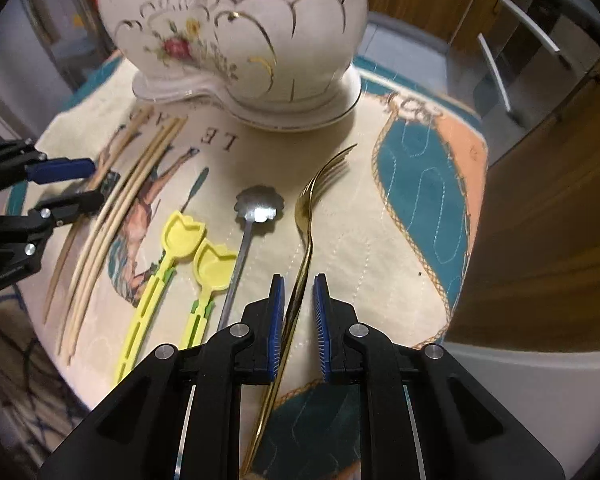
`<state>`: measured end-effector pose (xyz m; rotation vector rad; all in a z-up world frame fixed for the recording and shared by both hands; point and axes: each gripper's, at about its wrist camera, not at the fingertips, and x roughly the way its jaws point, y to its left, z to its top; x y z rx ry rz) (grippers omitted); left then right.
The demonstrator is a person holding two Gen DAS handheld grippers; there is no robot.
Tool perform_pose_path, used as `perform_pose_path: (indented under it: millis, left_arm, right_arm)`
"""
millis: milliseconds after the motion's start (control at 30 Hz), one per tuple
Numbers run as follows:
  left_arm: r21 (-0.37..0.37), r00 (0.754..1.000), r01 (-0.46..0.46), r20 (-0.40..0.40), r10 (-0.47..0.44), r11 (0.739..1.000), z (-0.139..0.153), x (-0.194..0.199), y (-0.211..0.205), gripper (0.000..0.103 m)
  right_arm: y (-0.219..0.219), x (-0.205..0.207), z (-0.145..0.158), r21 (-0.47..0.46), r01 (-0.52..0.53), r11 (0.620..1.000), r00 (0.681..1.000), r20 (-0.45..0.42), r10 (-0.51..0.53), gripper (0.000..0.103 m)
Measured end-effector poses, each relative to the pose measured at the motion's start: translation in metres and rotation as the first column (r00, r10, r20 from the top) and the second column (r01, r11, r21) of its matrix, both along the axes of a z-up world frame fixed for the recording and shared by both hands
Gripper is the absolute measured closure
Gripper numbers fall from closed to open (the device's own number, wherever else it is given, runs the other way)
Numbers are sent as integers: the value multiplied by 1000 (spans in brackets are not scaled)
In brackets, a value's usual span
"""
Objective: Organize utensils
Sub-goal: 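Grasp another chopstick with the left tool while the right tool grasps the gold fork, then lift and drop the chopstick and gold fork into the ceramic pots with both tools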
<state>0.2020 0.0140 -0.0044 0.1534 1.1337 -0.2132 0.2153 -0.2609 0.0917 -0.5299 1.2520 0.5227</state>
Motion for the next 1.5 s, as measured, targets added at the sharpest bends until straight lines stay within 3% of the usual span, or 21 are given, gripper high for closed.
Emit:
perform_pose_path:
  millis: [233,500,733,1000,1100,1200,1500]
  left_arm:
    - [25,991,19,-136,-16,999,6,15,-2,74]
    - [43,970,27,-241,-16,999,6,35,-1,74]
    - [23,974,-3,-224,8,1000,6,29,7,97]
    - [-100,988,-37,-156,21,994,10,7,35,98]
    - [-173,995,-57,-96,41,983,17,-10,51,98]
    - [-190,998,-69,-24,66,979,29,-24,65,98]
    - [-271,975,-95,170,145,958,70,-54,92,98]
  right_arm:
    - [7,11,1,-61,37,997,995,-91,-42,87]
    - [12,8,1,-65,55,996,995,-79,-60,94]
    - [-10,4,5,61,143,988,985,-101,-136,96]
    - [-31,-10,23,204,142,969,990,-51,-134,96]
    - [-36,-19,36,248,121,961,992,3,-125,96]
    - [-42,-27,49,301,104,948,992,42,-122,96]
    - [-53,-24,68,417,106,903,981,104,-163,96]
